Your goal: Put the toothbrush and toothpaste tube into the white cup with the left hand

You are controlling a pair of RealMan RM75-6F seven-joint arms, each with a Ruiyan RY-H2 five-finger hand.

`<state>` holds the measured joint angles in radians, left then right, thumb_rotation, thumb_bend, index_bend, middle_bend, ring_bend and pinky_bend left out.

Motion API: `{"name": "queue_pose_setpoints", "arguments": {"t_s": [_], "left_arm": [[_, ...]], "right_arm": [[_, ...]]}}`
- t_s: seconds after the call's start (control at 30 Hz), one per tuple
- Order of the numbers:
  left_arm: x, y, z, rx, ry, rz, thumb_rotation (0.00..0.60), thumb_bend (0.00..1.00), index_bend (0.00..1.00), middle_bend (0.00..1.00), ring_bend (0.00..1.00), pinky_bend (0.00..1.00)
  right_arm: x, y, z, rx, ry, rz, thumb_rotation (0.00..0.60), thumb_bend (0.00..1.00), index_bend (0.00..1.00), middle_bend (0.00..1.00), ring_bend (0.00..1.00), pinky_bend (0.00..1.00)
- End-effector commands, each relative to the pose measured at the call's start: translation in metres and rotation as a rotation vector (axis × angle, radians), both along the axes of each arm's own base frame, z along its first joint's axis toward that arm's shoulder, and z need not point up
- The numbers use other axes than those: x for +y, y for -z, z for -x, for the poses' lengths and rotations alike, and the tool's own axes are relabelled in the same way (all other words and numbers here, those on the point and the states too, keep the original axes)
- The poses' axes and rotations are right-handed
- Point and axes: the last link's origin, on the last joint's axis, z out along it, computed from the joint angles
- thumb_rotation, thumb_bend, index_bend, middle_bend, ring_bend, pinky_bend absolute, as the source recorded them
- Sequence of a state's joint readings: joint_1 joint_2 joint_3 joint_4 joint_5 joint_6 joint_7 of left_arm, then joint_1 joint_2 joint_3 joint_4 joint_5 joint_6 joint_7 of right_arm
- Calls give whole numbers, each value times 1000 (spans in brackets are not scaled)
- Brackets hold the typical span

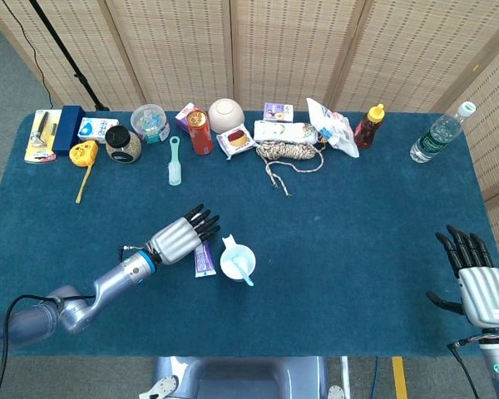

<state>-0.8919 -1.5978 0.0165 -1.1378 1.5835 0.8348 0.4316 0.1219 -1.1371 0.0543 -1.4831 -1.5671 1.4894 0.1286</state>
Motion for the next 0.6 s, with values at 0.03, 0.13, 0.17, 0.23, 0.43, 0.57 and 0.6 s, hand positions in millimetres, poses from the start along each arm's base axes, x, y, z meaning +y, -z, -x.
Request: {"name": "queue_pose_setpoints", "arguments": {"t_s": [0.03,0.13,0.17,0.23,0.43,0.57,0.6], "left_arm": [[0,6,-3,-2,-9,3,600,358,0,0,0,51],[-1,13,-6,-2,-5,7,600,358,20,0,0,51],[-2,14,-7,-5,0,6,600,359,41,0,0,54],[-2,16,-9,-11,6,3,600,358,142,1,0,70],[-3,19,-5,-14,9,-12,600,367,421,197,77,156],[-1,17,0,-30,-22,-17,600,375,532,302,180,207],[-1,16,1,-34,-26,-18,600,378,545,315,192,219]], "right_arm": [[0,0,0,-1,1,1,600,0,57,0,0,0],[0,-1,1,-2,4,3,600,0,58,0,0,0],[0,-1,1,-3,4,3,600,0,58,0,0,0],[0,-1,1,-2,4,2,600,0,58,0,0,0],[-1,0,1,-1,3,-1,600,0,60,0,0,0],[-1,1,1,0,2,-4,600,0,60,0,0,0],[-1,1,1,0,2,-5,600,0,60,0,0,0]]}}
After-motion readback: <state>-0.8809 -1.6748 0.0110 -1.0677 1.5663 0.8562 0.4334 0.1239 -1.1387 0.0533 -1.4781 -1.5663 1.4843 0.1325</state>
